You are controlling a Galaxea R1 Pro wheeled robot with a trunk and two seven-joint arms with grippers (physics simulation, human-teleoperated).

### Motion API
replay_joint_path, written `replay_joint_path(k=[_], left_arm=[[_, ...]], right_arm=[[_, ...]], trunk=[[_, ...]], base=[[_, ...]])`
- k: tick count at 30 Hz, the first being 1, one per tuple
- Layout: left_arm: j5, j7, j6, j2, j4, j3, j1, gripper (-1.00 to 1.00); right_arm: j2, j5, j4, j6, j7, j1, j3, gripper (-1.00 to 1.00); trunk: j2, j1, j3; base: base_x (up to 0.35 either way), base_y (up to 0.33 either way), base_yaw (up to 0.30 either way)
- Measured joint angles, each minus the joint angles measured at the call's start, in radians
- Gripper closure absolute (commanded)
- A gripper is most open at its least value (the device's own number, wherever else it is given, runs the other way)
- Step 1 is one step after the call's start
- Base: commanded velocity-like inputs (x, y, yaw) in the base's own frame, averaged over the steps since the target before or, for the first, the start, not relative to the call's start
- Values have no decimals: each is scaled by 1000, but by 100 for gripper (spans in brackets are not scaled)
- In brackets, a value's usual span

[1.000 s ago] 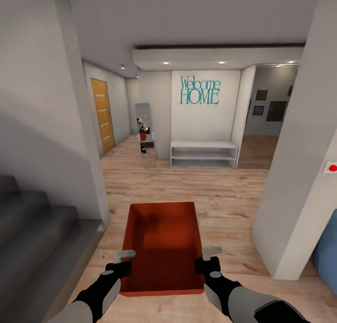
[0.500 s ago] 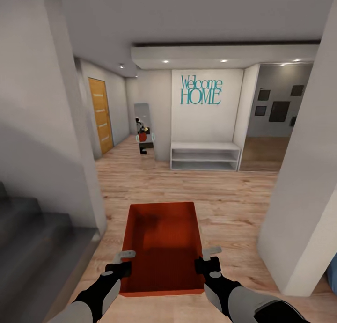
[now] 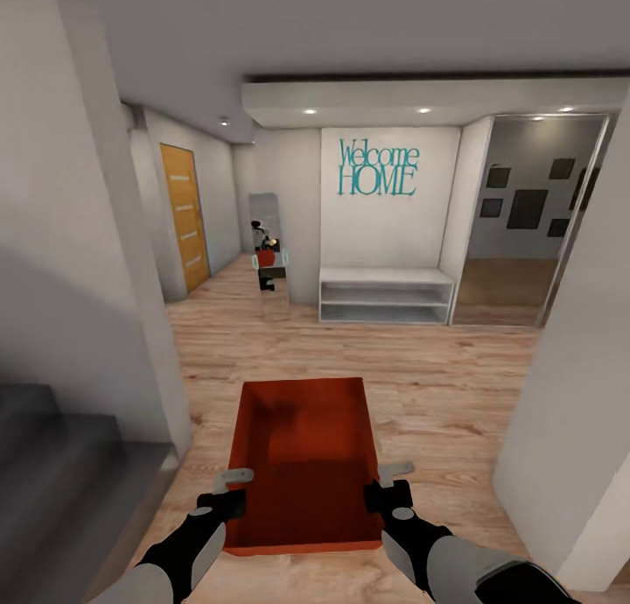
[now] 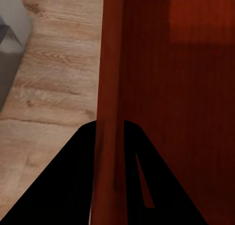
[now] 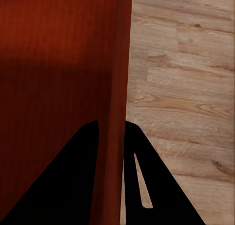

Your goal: Move the two storage containers from the living room to the garage. In the garage, place one container on the floor and stack the other container on top of it (either order is fine).

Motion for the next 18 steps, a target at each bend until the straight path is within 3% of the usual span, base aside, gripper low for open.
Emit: replay_joint_path(k=[18], left_arm=[[4, -1, -3, 2, 2, -4, 0, 100]], right_arm=[[1, 0, 0, -1, -2, 0, 2, 100]], trunk=[[0, 0, 0]], base=[[322, 0, 0]])
